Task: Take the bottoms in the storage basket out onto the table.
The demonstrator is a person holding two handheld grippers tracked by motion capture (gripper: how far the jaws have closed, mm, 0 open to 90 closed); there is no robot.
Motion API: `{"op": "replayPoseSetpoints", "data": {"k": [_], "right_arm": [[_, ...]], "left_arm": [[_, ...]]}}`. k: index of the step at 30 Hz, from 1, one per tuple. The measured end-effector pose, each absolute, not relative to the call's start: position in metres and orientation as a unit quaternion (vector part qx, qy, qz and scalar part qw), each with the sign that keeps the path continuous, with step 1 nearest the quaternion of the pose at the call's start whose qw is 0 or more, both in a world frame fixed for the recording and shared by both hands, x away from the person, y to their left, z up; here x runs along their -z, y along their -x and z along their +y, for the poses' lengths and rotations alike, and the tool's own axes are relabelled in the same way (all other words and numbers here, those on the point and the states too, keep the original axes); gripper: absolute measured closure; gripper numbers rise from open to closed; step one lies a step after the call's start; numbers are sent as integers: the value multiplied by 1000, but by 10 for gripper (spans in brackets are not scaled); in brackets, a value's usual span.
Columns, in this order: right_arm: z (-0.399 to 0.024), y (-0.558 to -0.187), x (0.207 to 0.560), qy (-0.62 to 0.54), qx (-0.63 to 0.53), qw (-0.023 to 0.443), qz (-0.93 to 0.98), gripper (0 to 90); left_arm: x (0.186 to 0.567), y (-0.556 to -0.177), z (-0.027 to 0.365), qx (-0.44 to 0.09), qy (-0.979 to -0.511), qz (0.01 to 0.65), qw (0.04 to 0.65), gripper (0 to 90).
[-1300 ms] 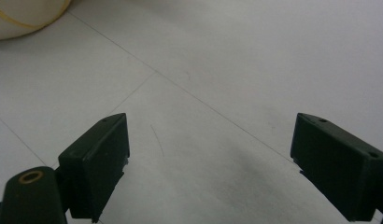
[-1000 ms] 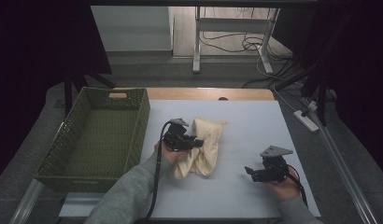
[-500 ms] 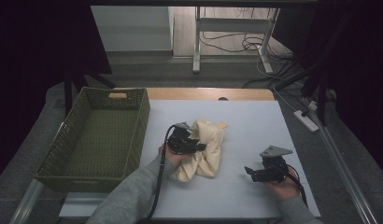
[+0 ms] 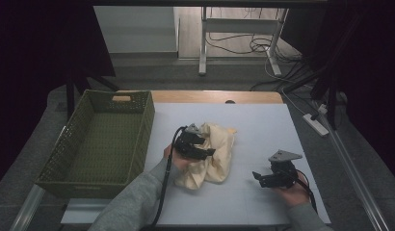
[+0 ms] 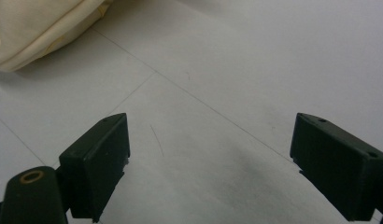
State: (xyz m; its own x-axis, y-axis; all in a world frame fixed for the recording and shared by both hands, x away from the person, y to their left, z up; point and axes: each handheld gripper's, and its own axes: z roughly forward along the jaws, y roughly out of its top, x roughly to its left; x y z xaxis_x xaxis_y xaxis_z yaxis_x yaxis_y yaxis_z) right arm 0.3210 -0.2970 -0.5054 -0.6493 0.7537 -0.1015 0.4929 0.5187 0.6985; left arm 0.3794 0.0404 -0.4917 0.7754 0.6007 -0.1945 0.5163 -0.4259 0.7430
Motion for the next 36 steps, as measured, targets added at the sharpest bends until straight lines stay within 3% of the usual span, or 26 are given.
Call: {"op": "replayPoseSetpoints", "data": {"k": [11,21,36], "right_arm": [[-299,-319,504,-370,-324,204,846,124],[-301,-317,504,-372,-324,206,845,124],[-302,-316,504,-373,-325,206,844,125]], "left_arm": [[477,-375,51,-45,-833,343,431,223],[453,-362,65,-38,-830,343,439,207],[420,-328,101,-67,-820,340,456,185]]}}
